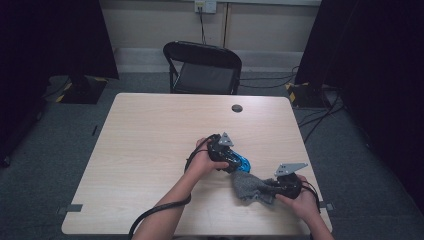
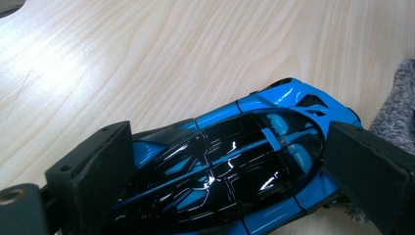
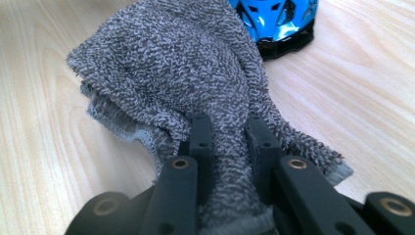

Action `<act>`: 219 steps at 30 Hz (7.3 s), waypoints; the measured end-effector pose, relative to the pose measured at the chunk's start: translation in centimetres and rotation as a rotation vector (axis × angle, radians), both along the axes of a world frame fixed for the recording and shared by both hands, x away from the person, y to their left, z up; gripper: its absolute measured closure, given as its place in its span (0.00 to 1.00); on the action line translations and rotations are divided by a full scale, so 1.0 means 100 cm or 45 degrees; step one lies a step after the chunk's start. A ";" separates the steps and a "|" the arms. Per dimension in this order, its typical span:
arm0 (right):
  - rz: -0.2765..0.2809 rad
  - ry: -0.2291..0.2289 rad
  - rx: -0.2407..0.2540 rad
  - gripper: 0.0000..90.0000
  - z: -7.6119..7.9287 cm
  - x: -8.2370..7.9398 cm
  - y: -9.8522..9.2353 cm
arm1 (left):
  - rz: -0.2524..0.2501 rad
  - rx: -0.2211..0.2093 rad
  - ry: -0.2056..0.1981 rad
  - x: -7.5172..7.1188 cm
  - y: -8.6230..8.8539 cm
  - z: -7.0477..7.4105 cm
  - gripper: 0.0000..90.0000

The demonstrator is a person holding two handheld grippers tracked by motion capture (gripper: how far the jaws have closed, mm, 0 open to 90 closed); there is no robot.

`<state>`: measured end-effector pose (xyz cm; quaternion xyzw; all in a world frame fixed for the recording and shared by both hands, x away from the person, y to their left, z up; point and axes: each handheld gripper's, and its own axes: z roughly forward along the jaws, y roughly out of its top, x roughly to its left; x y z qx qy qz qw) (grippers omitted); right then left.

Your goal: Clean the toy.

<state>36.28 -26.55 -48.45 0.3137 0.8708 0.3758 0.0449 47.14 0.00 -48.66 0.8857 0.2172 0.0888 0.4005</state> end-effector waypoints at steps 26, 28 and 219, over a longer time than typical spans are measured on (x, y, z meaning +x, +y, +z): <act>-0.084 -0.004 0.005 0.85 -0.001 0.005 -0.013 | -0.002 0.002 0.001 0.000 0.000 0.000 0.06; -0.097 -0.004 0.002 0.85 0.000 0.006 -0.014 | -0.002 0.001 0.001 0.000 0.000 0.000 0.06; 0.013 -0.110 -0.010 0.86 -0.006 0.075 -0.008 | 0.073 -0.039 0.034 0.000 -0.001 0.001 0.09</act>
